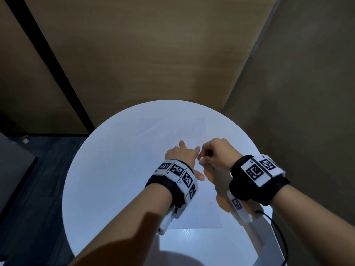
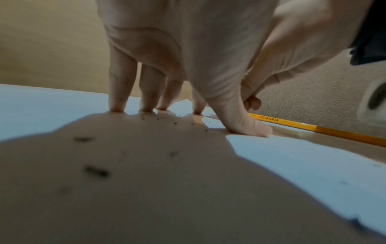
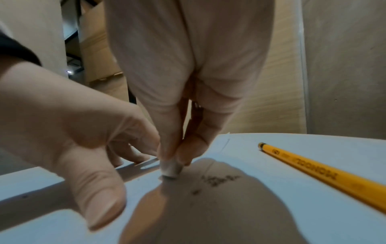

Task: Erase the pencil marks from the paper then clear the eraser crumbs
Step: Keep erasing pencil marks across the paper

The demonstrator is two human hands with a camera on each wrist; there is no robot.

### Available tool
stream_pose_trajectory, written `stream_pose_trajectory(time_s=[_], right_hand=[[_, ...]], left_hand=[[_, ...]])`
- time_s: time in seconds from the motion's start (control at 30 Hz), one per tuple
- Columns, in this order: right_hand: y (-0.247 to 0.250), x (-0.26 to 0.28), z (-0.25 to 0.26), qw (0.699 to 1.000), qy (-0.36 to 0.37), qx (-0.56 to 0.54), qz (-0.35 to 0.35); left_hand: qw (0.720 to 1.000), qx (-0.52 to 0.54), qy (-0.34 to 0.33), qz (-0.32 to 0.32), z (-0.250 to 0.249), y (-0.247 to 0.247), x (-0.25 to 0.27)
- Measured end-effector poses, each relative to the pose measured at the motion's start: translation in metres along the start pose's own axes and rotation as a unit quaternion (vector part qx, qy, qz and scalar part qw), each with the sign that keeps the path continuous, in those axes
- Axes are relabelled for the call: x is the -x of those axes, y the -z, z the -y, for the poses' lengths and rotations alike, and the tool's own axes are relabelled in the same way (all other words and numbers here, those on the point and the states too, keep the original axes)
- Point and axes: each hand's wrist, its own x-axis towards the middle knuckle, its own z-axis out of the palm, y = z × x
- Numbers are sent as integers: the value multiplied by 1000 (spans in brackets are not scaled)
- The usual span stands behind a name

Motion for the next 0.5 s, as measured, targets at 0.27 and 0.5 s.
stream_pose_trajectory(time_s=[0.27,0.5], right_hand=[[0,-9,4,999,-7,17,-29],[25,-14,12,999,-10,2,-32]], left_hand=[[1000,6,18,-17,0,-5,6],[999,15,32,8,-3,-5,4]])
